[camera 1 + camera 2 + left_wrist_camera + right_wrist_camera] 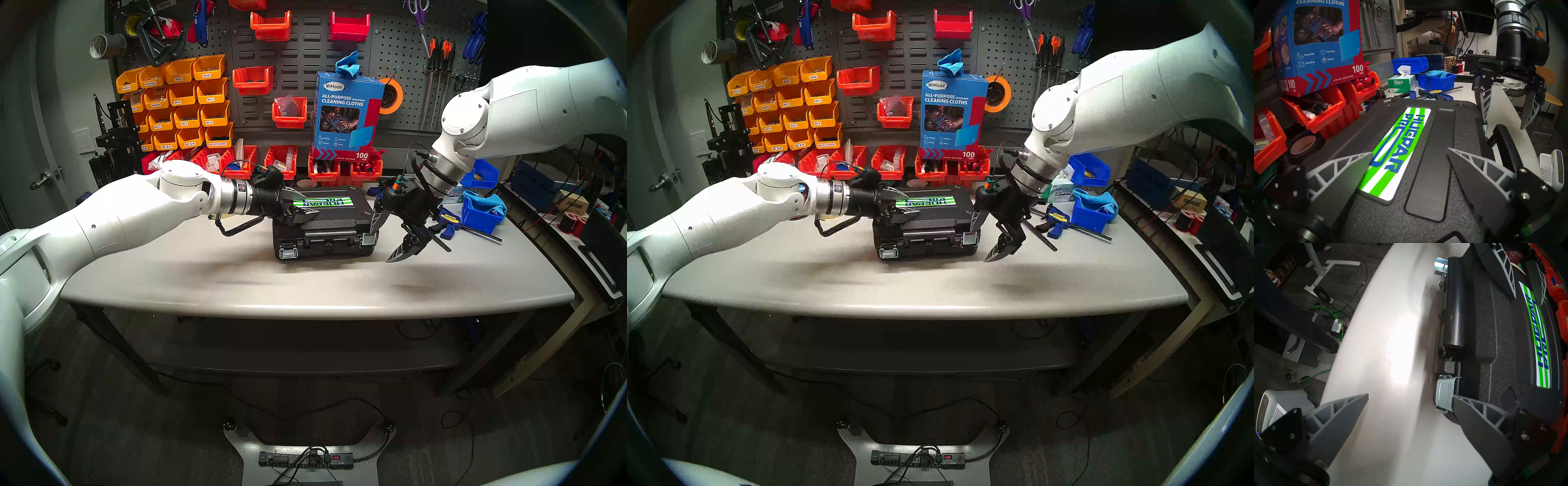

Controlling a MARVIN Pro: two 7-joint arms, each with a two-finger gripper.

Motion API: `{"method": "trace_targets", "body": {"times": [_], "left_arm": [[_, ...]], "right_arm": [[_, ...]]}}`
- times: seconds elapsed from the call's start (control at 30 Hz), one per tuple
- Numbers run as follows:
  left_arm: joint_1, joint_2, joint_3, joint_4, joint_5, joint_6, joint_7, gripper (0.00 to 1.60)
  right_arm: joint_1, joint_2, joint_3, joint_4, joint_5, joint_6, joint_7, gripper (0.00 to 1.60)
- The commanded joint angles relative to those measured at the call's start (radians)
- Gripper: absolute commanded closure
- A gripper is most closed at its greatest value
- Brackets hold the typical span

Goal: Open the tool box

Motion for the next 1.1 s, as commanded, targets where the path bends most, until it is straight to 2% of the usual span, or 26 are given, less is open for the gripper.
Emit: {"method": "trace_targets", "body": {"times": [0.0,0.17,0.53,0.57,0.6,0.83,1.07], "left_arm": [[0.037,-0.002,0.048,-0.001,0.026,0.023,-0.003,0.00],[0.038,-0.002,0.047,0.000,0.024,0.021,-0.004,0.00],[0.039,-0.001,0.044,0.001,0.016,0.015,-0.005,0.00],[0.039,-0.001,0.043,0.002,0.015,0.015,-0.005,0.00],[0.040,-0.001,0.043,0.002,0.014,0.014,-0.005,0.00],[0.040,-0.001,0.041,0.003,0.009,0.011,-0.008,0.00],[0.040,-0.001,0.042,0.003,0.006,0.009,-0.009,0.00]], "right_arm": [[-0.006,-0.058,0.004,-0.050,-0.027,0.033,-0.033,0.00],[-0.031,-0.077,-0.021,-0.096,-0.053,0.064,-0.057,0.00],[-0.087,-0.069,-0.061,-0.139,-0.037,0.088,-0.082,0.00],[-0.075,-0.070,-0.071,-0.155,-0.034,0.087,-0.090,0.00],[-0.097,-0.068,-0.070,-0.146,-0.033,0.089,-0.088,0.00],[-0.085,-0.067,-0.122,-0.186,-0.019,0.096,-0.121,0.00],[-0.100,-0.063,-0.145,-0.183,0.004,0.096,-0.153,0.00]]}}
